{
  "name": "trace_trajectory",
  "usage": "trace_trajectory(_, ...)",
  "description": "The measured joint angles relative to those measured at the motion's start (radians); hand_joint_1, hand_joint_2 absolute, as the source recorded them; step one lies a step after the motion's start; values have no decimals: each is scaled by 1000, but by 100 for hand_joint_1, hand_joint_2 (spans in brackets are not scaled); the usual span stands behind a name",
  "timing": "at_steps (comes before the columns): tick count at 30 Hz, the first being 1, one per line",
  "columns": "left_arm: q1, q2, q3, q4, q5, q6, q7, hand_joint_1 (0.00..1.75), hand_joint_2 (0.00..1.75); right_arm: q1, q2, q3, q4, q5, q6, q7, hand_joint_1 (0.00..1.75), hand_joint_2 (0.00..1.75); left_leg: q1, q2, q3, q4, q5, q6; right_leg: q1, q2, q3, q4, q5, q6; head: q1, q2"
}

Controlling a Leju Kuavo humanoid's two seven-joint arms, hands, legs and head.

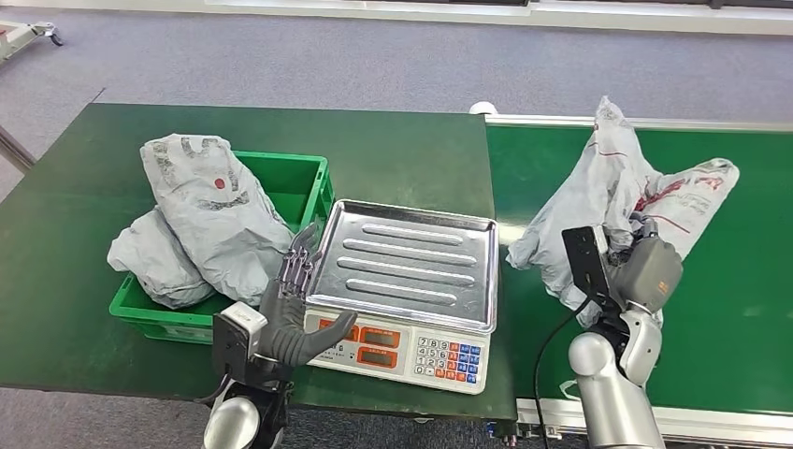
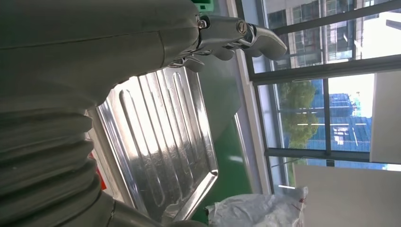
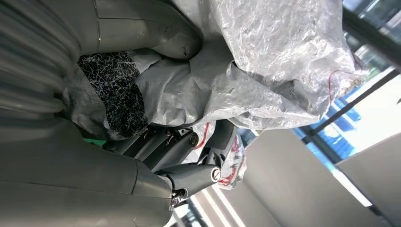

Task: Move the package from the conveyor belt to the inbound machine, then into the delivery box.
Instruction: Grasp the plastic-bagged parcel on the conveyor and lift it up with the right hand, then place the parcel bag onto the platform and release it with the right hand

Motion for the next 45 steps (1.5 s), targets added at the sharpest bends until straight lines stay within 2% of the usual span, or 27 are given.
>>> trace_trajectory(4,-5,0,2,14,-8,0,0,0,175,-12,24,36,17,-1,56,-61,175,175,0,1,0,0,0,0,0,1,0,0,0,0,0,0)
trace_trajectory(9,-18,0,11,30,-9,2,-1,0,175,-22,63,124,31,10,73,-61,175,175,0,-1,0,0,1,-1,2,-1,0,0,0,0,0,0)
trace_trajectory(16,-24,0,17,43,-10,3,-2,0,175,-29,68,154,37,1,78,-51,175,175,1,-2,-1,0,1,0,0,-2,0,0,0,0,0,0)
trace_trajectory(20,-27,0,24,49,-14,10,-9,0,175,-34,75,181,40,-5,112,-82,175,175,1,-2,-2,0,1,0,1,-2,0,0,0,0,0,0)
trace_trajectory(26,-38,0,41,50,-15,30,-20,0,175,-60,118,362,34,-17,204,-99,175,175,1,0,-2,0,2,-2,3,0,-2,0,0,-1,0,0)
trace_trajectory(31,-50,0,64,50,-15,49,-21,0,175,-93,130,513,31,-60,238,-84,175,175,2,-1,-2,-1,3,-3,3,-1,-2,1,0,-1,0,0)
trace_trajectory(42,-53,0,98,43,-15,61,-22,0,175,-122,143,667,34,-132,292,-104,175,175,2,-1,-2,0,3,-3,2,-1,-2,0,0,-1,0,0)
trace_trajectory(45,-53,0,103,42,-15,63,-23,0,175,-119,149,700,26,-134,305,-93,44,175,2,-2,-3,0,3,-3,3,-1,-2,0,0,-1,0,0)
